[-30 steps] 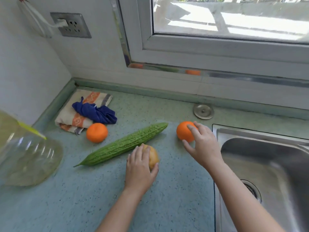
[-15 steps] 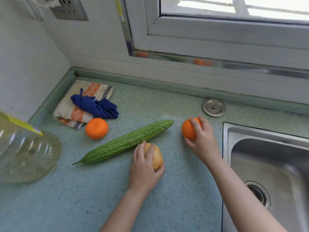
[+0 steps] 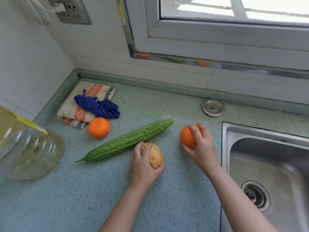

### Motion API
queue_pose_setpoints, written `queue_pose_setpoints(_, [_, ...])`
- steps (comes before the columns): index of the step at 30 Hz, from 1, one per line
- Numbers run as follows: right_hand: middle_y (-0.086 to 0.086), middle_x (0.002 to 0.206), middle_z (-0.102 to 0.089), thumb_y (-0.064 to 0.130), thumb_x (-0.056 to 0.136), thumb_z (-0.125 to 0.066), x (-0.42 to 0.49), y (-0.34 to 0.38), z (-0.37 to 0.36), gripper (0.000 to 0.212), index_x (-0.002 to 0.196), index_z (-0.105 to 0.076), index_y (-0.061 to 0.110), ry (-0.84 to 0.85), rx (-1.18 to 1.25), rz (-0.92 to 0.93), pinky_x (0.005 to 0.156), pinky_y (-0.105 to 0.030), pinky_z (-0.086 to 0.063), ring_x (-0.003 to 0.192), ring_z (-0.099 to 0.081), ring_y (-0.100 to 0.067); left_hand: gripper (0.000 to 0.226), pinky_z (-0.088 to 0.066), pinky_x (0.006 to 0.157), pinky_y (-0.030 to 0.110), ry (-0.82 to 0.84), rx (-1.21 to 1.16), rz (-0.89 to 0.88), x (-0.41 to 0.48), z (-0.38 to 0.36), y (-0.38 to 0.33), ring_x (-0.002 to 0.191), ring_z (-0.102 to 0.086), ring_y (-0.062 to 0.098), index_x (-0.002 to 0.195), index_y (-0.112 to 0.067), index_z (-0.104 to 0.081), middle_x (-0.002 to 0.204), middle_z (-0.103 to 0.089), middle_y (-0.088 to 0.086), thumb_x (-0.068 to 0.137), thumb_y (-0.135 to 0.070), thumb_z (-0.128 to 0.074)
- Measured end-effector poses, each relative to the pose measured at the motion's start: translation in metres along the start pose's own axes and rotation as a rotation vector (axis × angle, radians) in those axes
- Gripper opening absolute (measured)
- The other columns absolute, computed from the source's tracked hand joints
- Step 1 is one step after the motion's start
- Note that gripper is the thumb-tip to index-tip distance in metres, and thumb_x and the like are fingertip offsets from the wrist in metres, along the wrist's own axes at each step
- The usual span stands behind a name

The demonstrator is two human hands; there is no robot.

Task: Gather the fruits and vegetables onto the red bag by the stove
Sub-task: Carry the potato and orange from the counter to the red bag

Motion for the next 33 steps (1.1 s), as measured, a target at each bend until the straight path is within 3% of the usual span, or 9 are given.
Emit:
queue_pose_setpoints(7, [-0.019, 0.132, -0.041, 0.016, 0.067, -0.078, -0.027, 0.034, 0.017, 0.067, 0.127, -0.048, 0.012, -0.019, 0.071, 0.065, 0.093, -0.042, -0.038, 0.118, -0.04, -0.036, 0.069, -0.033, 0.092, 0.028, -0.112, -0.15, 0.036, -0.021, 0.025, 0.003, 0.119, -0.039, 0.02, 0.122, -0.022, -0.05, 0.132, -0.035, 0.0, 0.062, -0.034, -0.081])
queue_pose_setpoints(10, [-0.016, 0.132, -0.04, 0.017, 0.066, -0.078, -0.037, 0.058, 0.024, 0.068, 0.127, -0.048, 0.014, -0.018, 0.121, 0.107, 0.089, -0.034, -0.035, 0.118, -0.041, -0.033, 0.071, -0.034, 0.092, 0.026, -0.186, -0.229, 0.023, -0.037, 0.048, 0.001, 0.116, -0.041, 0.014, 0.12, -0.025, -0.05, 0.127, -0.036, -0.006, 0.057, -0.048, -0.073])
queue_pose_setpoints(14, [-0.013, 0.13, -0.041, 0.018, 0.065, -0.08, -0.057, 0.098, 0.025, 0.068, 0.126, -0.049, 0.016, -0.008, 0.178, 0.183, 0.091, -0.032, -0.037, 0.117, -0.042, -0.03, 0.069, -0.027, 0.089, 0.002, -0.279, -0.314, 0.018, -0.07, 0.087, 0.009, 0.113, -0.039, 0.003, 0.117, -0.031, -0.045, 0.126, -0.038, -0.006, 0.056, -0.056, -0.063])
queue_pose_setpoints(16, [-0.011, 0.13, -0.041, 0.02, 0.065, -0.08, -0.068, 0.121, 0.021, 0.069, 0.127, -0.048, 0.018, 0.014, 0.205, 0.227, 0.09, -0.034, -0.039, 0.117, -0.043, -0.028, 0.069, -0.026, 0.087, -0.002, -0.326, -0.327, 0.016, -0.087, 0.109, 0.016, 0.113, -0.04, 0.002, 0.119, -0.028, -0.046, 0.126, -0.04, -0.002, 0.057, -0.054, -0.065])
queue_pose_setpoints(26, [-0.009, 0.13, -0.041, 0.031, 0.065, -0.074, -0.166, 0.25, -0.027, 0.069, 0.128, -0.047, 0.019, 0.242, 0.294, 0.503, 0.089, -0.028, -0.036, 0.118, -0.041, -0.022, 0.07, -0.028, 0.092, 0.004, -0.644, -0.268, 0.126, -0.231, 0.212, 0.078, 0.114, -0.041, 0.007, 0.12, -0.013, -0.049, 0.124, -0.042, 0.009, 0.062, -0.049, -0.066])
queue_pose_setpoints(31, [-0.006, 0.131, -0.039, 0.031, 0.067, -0.074, -0.248, 0.314, -0.045, 0.069, 0.129, -0.045, 0.021, 0.399, 0.297, 0.706, 0.085, -0.028, -0.038, 0.115, -0.04, -0.017, 0.069, -0.033, 0.097, 0.017, -0.831, -0.222, 0.257, -0.339, 0.245, 0.109, 0.119, -0.042, 0.013, 0.12, -0.014, -0.05, 0.127, -0.041, 0.006, 0.062, -0.048, -0.067])
queue_pose_setpoints(33, [-0.004, 0.13, -0.04, 0.035, 0.066, -0.07, -0.282, 0.336, -0.046, 0.069, 0.129, -0.045, 0.023, 0.445, 0.314, 0.775, 0.084, -0.028, -0.038, 0.113, -0.039, -0.013, 0.069, -0.033, 0.098, 0.016, -0.905, -0.215, 0.306, -0.383, 0.255, 0.115, 0.119, -0.042, 0.012, 0.121, -0.017, -0.047, 0.127, -0.042, 0.006, 0.062, -0.047, -0.067])
Point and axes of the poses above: each hand's wrist, its own x-axis towards the middle knuckle, its own z-axis out of the back of the hand, y = z × x, the point moved 10 cm from there along x, towards the middle knuckle
